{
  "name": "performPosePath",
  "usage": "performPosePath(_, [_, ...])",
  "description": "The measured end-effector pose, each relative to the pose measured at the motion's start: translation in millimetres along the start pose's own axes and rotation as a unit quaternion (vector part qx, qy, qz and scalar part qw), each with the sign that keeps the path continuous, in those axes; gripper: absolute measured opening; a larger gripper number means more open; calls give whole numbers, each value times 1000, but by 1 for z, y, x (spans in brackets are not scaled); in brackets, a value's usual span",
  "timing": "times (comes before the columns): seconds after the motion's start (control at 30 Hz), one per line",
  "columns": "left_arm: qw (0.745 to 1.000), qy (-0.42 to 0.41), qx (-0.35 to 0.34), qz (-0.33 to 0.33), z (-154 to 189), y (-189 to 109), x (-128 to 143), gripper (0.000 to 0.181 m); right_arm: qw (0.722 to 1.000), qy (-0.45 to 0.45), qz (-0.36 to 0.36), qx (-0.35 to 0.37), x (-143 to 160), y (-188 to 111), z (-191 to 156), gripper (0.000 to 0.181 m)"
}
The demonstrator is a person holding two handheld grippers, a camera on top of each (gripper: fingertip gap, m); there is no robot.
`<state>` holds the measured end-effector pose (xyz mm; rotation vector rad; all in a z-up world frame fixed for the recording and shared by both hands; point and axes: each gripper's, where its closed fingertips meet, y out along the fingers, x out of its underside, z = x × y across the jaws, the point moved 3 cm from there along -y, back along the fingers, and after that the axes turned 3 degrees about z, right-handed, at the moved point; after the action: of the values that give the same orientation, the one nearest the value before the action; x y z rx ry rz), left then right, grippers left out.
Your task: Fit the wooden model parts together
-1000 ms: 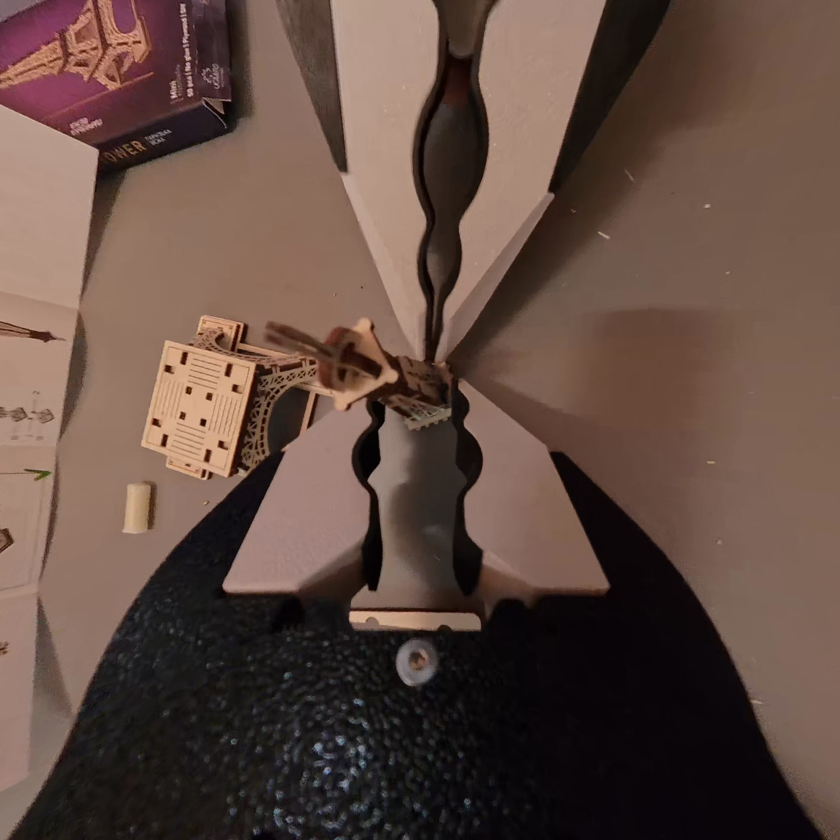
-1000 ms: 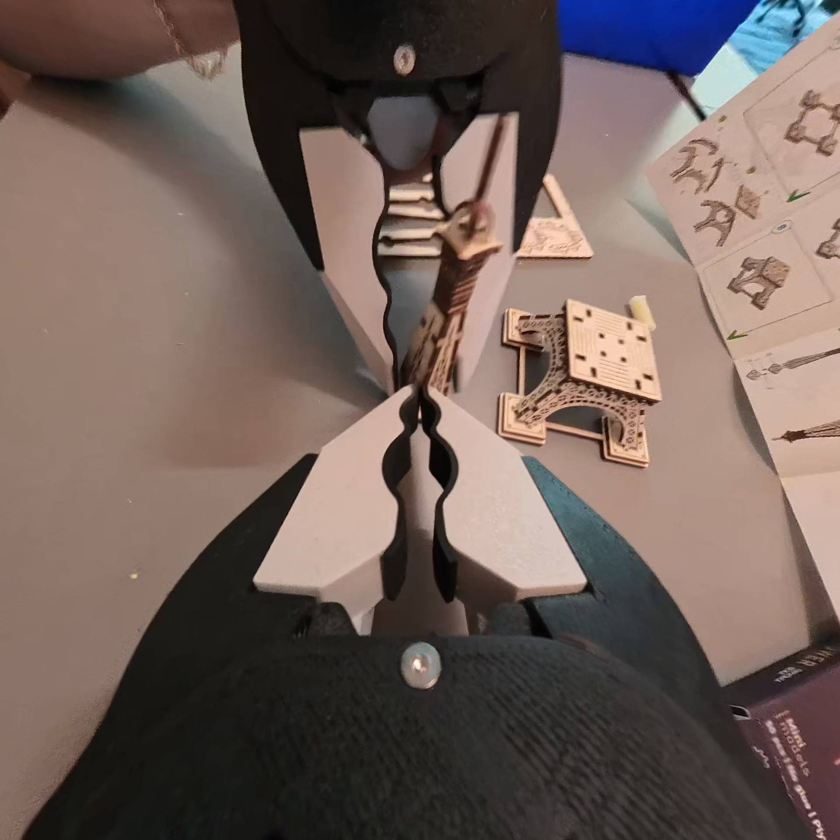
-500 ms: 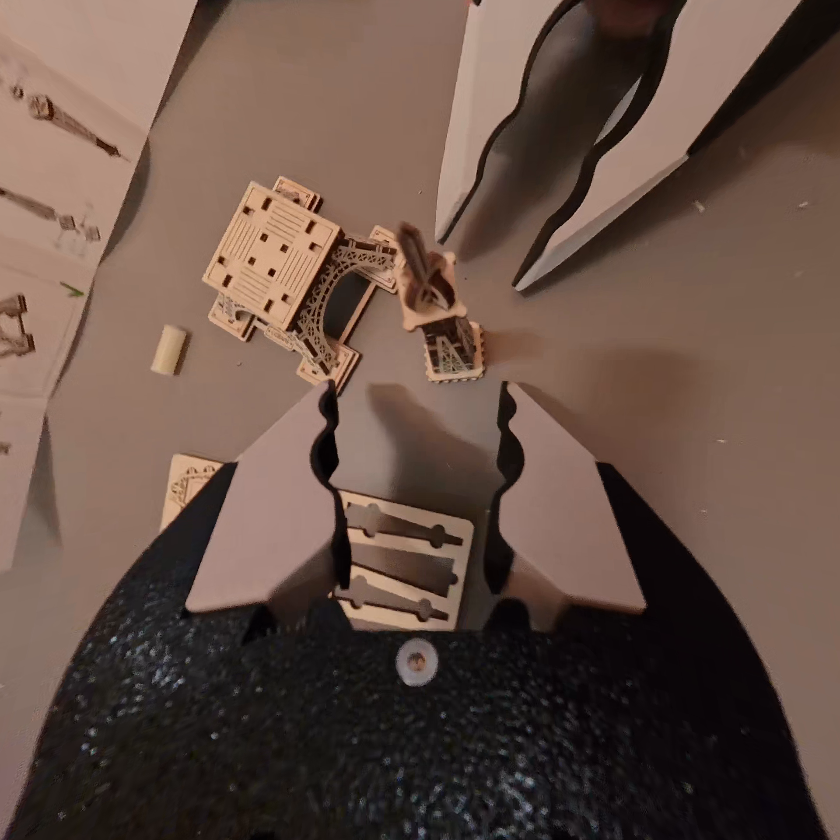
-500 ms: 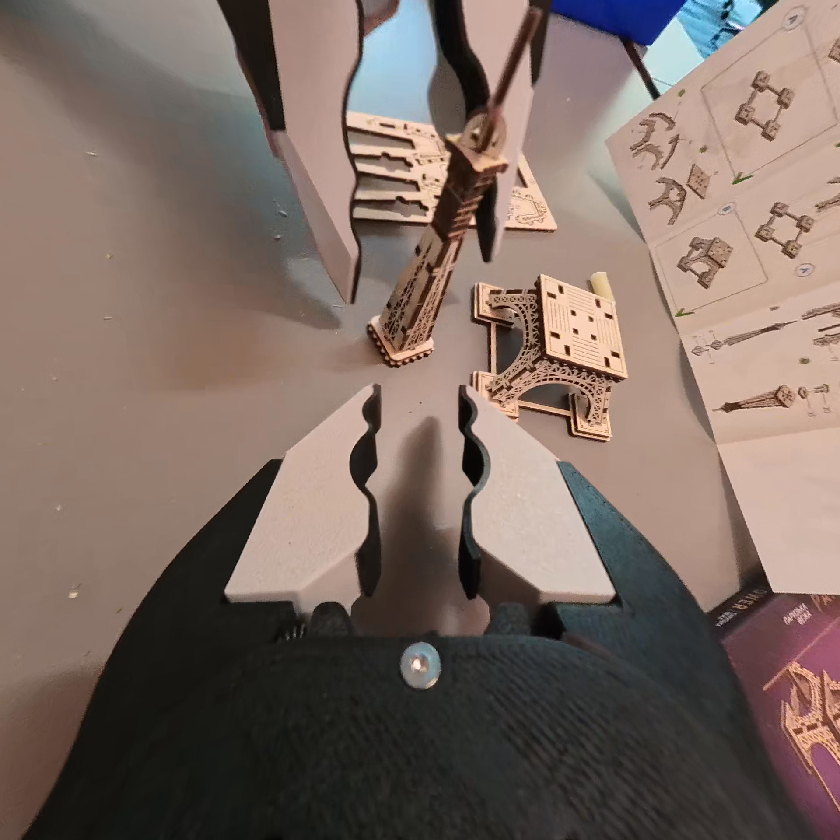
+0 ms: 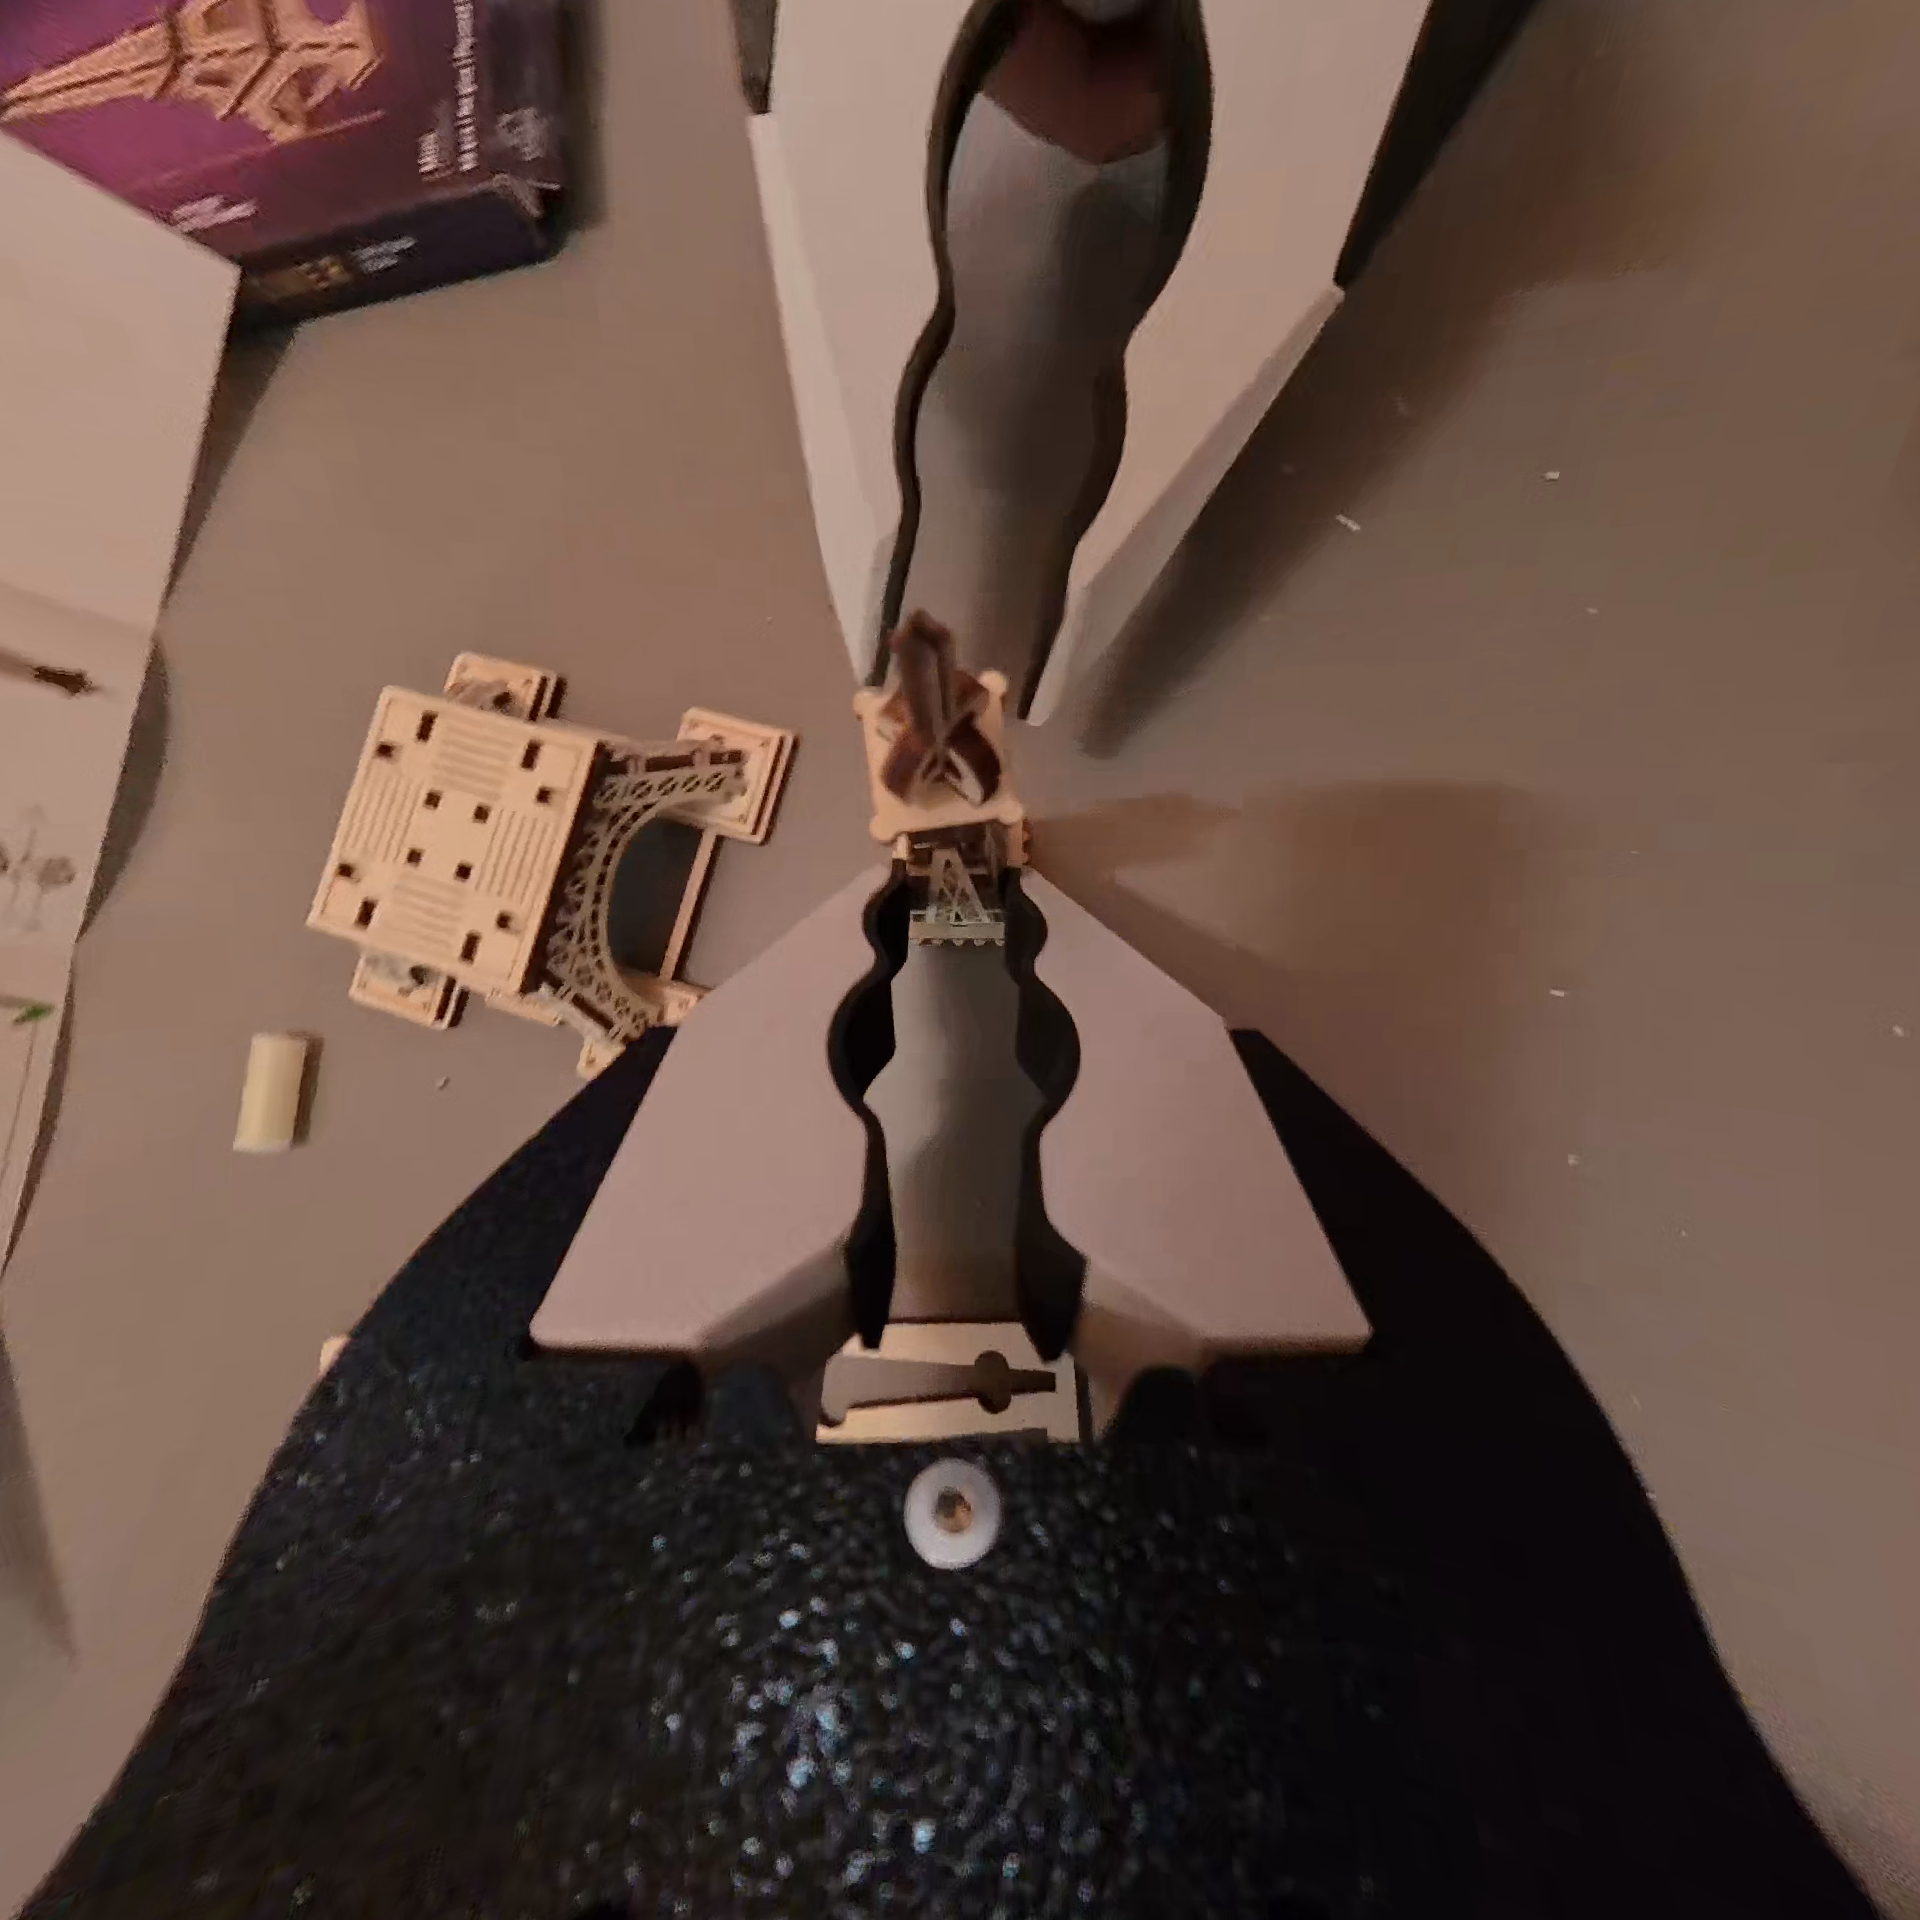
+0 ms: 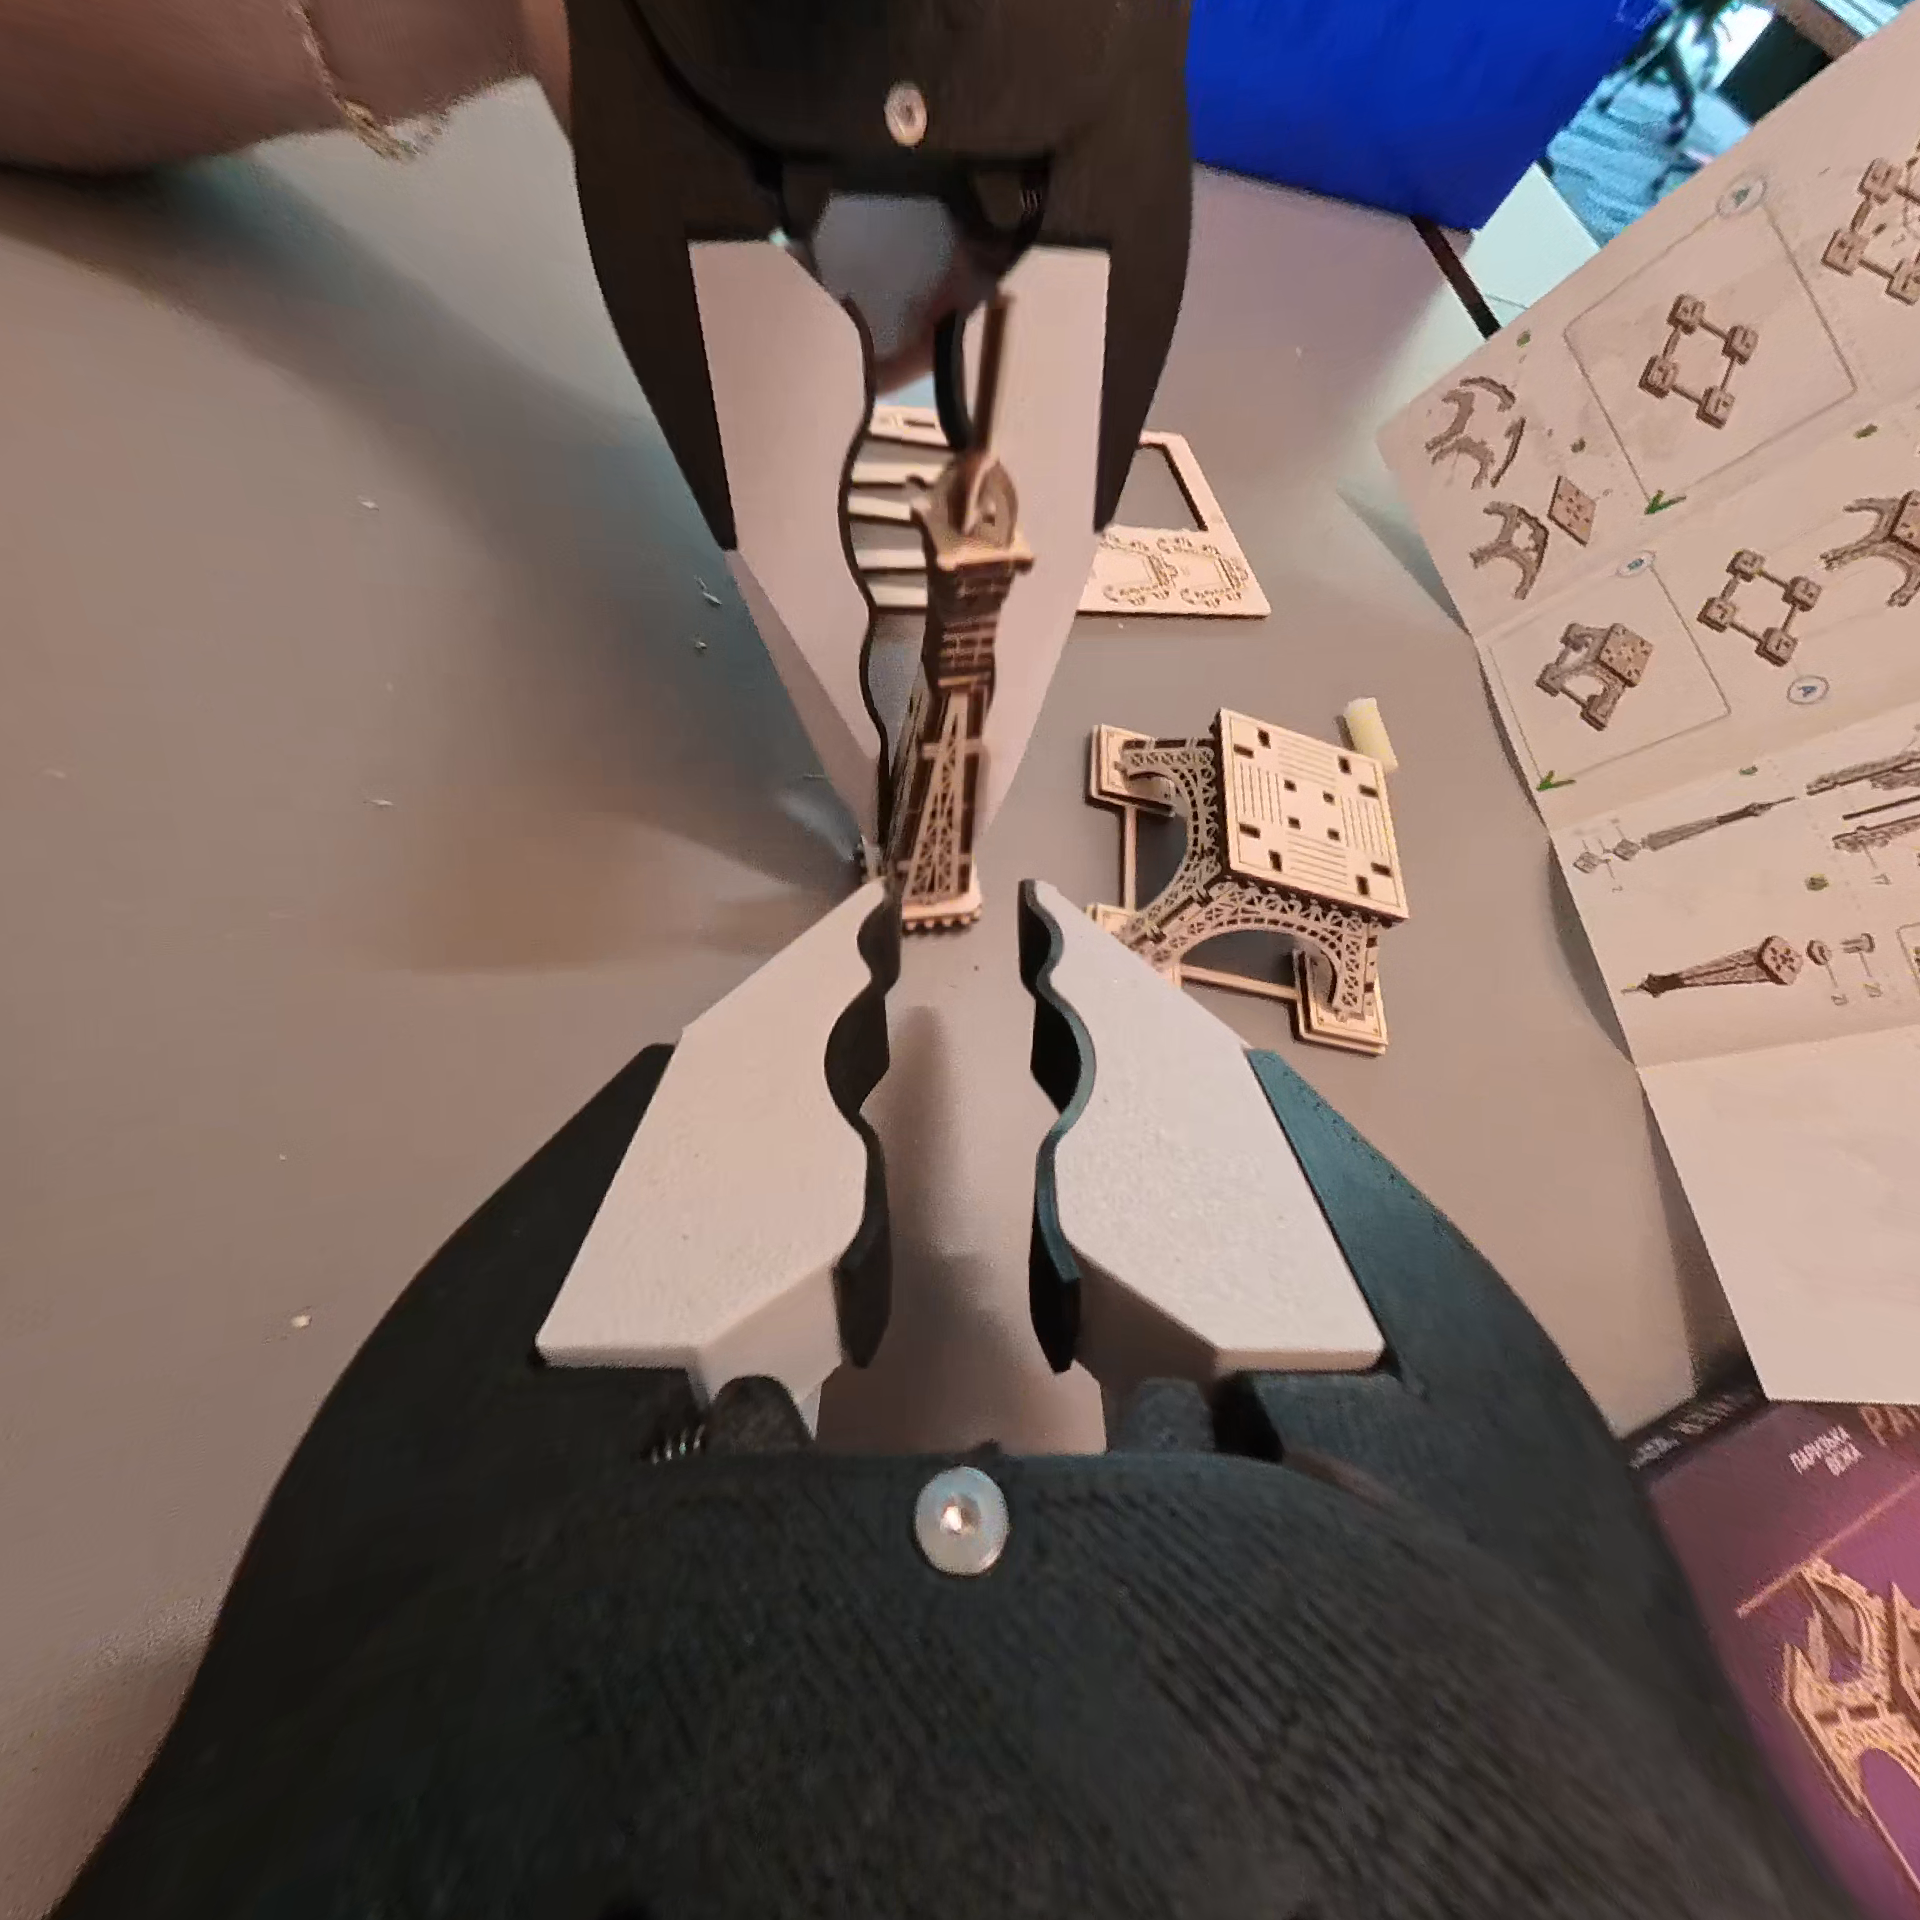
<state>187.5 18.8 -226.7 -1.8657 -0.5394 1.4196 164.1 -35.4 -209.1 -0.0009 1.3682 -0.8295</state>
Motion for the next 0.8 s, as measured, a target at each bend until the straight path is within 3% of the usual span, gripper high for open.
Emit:
performPosePath(0.2, [998, 0, 60, -1, 1, 4, -3, 16, 1000, 12, 12, -23, -2, 5, -7, 19])
performPosePath(0.63, [996, 11, 76, -35, 1, 5, -4, 16, 999, -3, -18, -43, 6, 21, -8, 17])
performPosePath(0.8, [995, 14, 83, -57, 1, 5, -5, 16, 996, 4, -35, -84, 6, 23, -6, 16])
